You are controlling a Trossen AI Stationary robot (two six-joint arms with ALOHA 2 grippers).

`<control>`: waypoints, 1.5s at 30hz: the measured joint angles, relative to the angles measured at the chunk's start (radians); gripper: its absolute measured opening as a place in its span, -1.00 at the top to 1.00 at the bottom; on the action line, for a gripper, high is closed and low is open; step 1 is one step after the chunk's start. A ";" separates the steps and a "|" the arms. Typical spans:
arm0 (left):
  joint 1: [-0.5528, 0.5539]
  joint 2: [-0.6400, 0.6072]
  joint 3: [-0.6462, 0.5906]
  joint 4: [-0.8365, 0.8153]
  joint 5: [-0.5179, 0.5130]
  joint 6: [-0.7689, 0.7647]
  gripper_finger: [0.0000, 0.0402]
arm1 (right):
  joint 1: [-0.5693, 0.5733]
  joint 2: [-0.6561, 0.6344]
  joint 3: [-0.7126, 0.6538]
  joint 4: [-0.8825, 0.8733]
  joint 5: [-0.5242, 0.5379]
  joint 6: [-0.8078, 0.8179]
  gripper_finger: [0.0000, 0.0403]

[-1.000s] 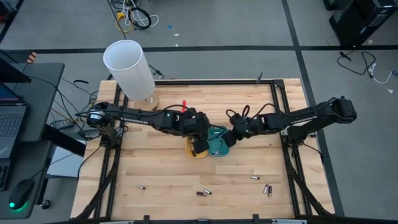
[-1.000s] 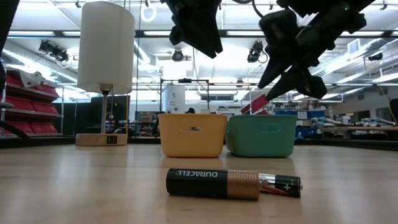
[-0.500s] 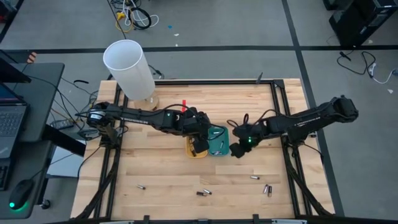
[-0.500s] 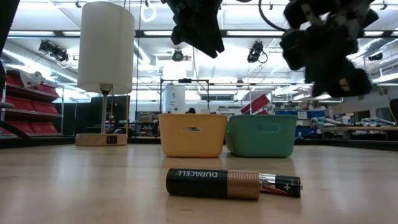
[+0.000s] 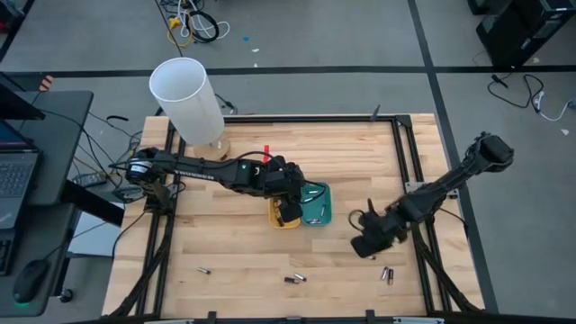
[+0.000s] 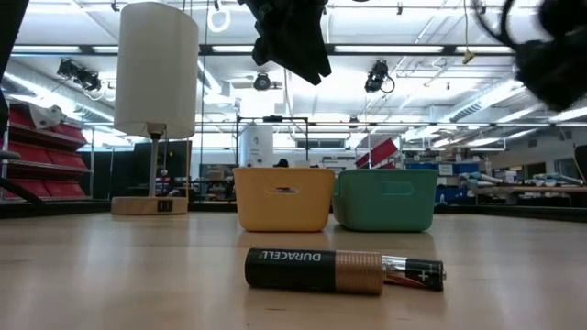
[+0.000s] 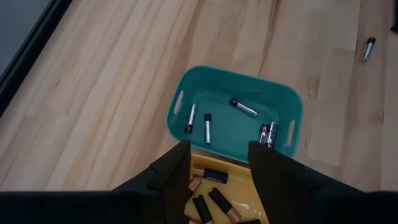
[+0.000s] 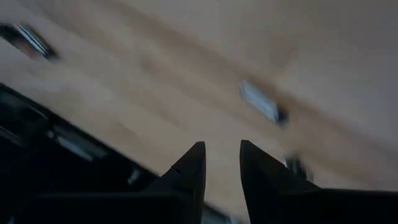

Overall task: Sort batteries
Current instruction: Put the black battery into the yellow bin

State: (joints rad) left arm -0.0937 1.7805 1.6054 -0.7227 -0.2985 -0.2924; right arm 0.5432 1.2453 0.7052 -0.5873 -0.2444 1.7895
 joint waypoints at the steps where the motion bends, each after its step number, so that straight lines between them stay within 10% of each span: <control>1: 0.000 0.000 0.000 0.000 0.000 0.000 0.12 | 0.024 0.000 0.000 0.000 -0.019 0.040 0.57; 17: 0.000 0.000 -0.029 0.035 0.040 -0.030 0.12 | 0.252 0.159 0.000 0.012 -0.154 0.336 0.26; 32: -0.083 0.001 -0.206 0.028 0.115 -0.216 0.12 | 0.259 0.376 0.004 0.154 -0.269 0.296 0.21; 45: -0.159 -0.003 -0.072 0.036 -0.028 -0.127 0.12 | 0.254 0.395 0.003 0.138 -0.294 0.229 0.76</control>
State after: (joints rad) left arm -0.2523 1.7771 1.5334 -0.6869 -0.3266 -0.4189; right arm 0.7971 1.6401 0.7078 -0.4494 -0.5386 2.0186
